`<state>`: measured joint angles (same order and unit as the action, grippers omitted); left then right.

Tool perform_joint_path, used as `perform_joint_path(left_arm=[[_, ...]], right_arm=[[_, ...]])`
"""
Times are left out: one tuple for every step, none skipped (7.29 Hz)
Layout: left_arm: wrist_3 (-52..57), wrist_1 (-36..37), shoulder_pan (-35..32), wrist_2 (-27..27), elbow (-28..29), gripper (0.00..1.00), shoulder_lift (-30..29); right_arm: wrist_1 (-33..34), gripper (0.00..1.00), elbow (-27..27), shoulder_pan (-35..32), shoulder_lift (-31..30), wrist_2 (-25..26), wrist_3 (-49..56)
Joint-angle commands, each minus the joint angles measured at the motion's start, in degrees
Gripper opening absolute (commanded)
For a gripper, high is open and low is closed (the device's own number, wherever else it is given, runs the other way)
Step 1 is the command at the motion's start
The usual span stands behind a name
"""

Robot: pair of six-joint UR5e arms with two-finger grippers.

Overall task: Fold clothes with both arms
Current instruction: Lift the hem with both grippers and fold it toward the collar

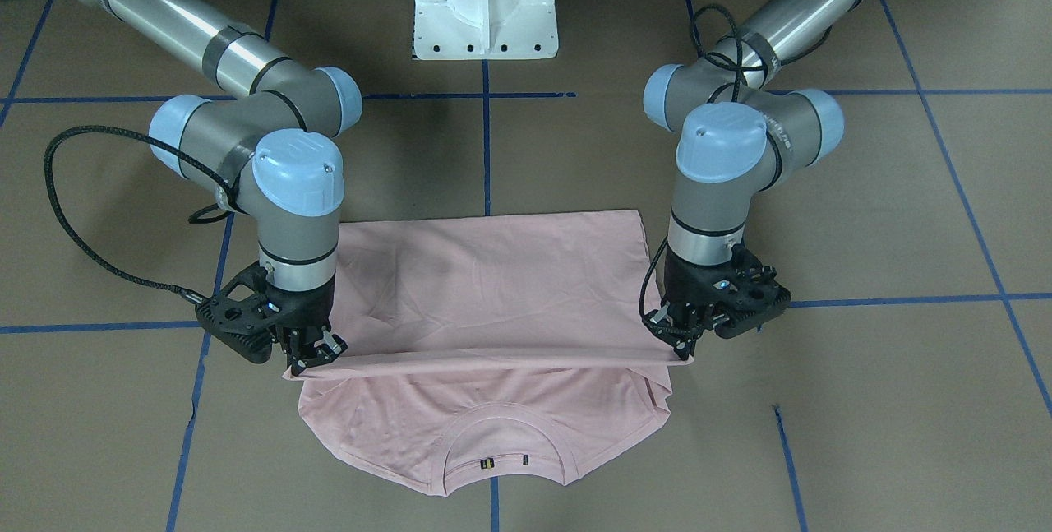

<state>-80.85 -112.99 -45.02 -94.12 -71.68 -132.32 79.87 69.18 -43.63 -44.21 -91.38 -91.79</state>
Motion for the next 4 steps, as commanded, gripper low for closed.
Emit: perform_joint_path(left_arm=[[0.60,-2.93,0.02,2.26,3.99,0.00,-0.92],[2.34,-5.46,-0.07,2.62,6.09,0.00,-1.10],[2.36,-7.40,0.02,2.54,7.24,0.00,-1.10],[2.36,-7.42,0.11,2.54,7.25,0.00,-1.19]], right_arm=[[-2.17,0.00,-5.20,-0.05,2.11,0.06,0.12],[-2.26,0.00,-5.29,0.04,2.11,0.06,0.12],[-2.26,0.00,-5.29,0.04,2.03,0.24,0.12],[-2.26,0.00,-5.29,0.04,2.11,0.41,0.12]])
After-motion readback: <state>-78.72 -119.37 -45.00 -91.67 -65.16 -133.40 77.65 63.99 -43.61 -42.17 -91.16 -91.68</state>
